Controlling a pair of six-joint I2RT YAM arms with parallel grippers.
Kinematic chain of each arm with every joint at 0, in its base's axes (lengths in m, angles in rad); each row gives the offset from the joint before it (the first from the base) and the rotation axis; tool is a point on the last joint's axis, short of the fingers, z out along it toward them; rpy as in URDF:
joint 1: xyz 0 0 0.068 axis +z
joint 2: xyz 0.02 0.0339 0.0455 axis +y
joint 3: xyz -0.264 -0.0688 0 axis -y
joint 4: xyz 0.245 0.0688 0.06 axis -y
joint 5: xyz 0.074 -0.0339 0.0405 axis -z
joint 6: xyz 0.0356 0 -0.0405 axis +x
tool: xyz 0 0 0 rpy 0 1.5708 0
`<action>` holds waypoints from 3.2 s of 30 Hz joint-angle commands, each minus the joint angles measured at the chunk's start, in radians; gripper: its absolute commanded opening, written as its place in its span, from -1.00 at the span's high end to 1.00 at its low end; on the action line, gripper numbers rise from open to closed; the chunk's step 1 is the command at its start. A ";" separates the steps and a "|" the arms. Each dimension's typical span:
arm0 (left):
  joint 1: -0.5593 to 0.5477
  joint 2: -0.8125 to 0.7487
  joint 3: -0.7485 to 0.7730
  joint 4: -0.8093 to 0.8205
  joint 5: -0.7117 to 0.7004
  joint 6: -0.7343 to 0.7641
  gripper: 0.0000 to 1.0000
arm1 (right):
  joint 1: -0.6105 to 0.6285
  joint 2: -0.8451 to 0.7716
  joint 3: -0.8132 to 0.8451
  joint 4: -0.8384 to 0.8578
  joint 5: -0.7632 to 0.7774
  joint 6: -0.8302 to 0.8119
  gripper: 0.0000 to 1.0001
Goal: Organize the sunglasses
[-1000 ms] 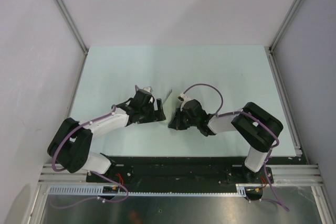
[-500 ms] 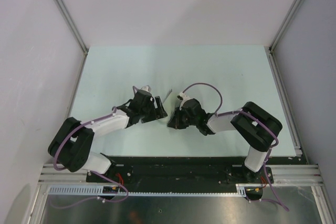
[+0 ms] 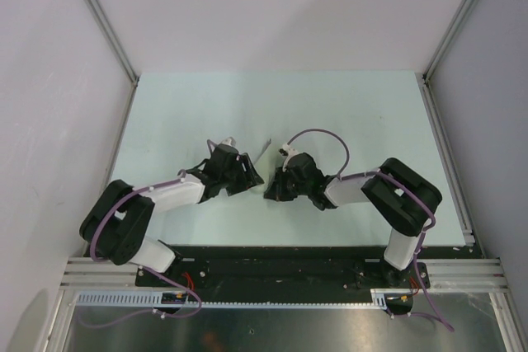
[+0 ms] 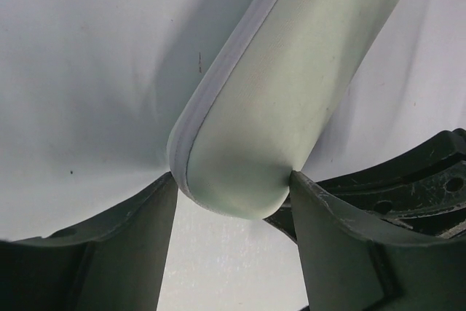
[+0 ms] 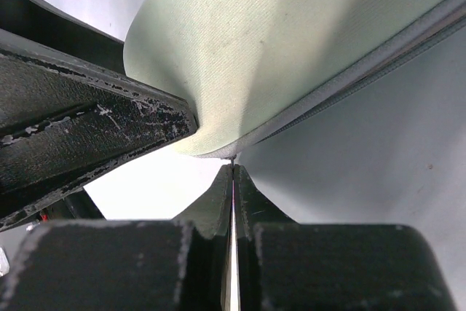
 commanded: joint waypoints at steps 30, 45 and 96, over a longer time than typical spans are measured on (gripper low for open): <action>0.005 0.116 -0.047 -0.068 0.044 0.046 -0.21 | -0.278 0.046 0.228 -0.213 0.129 -0.335 1.00; 0.008 0.004 0.051 -0.085 0.011 0.138 -0.85 | -0.219 0.023 0.258 -0.311 0.112 -0.211 1.00; 0.192 -0.403 -0.017 -0.367 -0.289 -0.015 -0.99 | 0.137 0.212 0.478 -0.339 0.143 0.349 1.00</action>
